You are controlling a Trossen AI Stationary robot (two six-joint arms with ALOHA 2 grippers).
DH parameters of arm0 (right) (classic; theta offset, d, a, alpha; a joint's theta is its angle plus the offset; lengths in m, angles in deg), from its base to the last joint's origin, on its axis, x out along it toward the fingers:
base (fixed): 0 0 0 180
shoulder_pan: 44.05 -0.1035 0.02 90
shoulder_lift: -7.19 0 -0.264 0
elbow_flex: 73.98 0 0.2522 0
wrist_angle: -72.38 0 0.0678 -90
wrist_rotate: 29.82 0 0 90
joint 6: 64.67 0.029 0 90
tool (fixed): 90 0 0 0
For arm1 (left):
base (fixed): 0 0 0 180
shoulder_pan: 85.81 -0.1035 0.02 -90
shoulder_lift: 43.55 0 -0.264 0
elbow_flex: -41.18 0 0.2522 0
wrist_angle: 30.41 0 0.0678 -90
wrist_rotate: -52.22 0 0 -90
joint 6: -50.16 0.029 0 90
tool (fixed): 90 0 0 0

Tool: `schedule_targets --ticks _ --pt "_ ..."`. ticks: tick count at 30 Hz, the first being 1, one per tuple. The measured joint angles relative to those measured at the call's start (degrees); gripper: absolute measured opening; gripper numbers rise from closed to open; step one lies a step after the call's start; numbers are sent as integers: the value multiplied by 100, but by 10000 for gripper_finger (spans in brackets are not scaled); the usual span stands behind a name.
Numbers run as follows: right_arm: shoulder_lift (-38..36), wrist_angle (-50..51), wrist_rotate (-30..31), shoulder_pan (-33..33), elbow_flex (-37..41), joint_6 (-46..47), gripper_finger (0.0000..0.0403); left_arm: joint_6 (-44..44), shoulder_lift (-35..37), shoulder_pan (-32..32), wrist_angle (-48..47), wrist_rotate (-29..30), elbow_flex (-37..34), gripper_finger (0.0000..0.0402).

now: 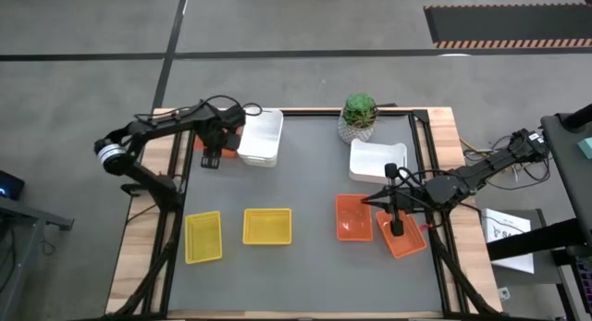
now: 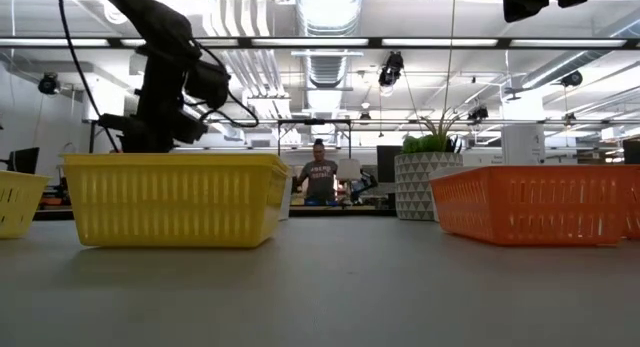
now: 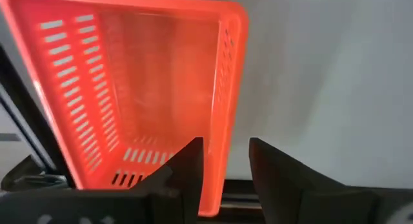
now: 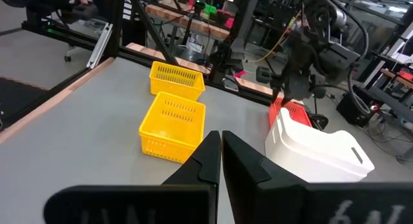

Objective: Stack baskets by color
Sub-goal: Stack the top orange bin on the middle orange bin

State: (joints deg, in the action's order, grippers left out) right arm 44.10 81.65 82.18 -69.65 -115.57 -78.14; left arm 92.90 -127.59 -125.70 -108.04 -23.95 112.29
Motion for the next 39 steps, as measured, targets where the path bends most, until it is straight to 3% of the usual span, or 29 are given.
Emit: schedule_targets --ticks 11,23,27,32,39 --pt "0 39 0 0 0 52 9 257 -107 -108 127 -51 -273 109" --pt "-2 90 0 0 0 87 9 439 -87 -139 994 62 -706 109" --pt "-2 87 0 0 0 87 9 433 -92 -137 985 139 -788 82" --pt "-2 87 0 0 0 87 9 421 -92 -137 989 395 -811 11" --pt "-2 87 0 0 0 87 9 425 -5 -130 762 1514 -685 1"
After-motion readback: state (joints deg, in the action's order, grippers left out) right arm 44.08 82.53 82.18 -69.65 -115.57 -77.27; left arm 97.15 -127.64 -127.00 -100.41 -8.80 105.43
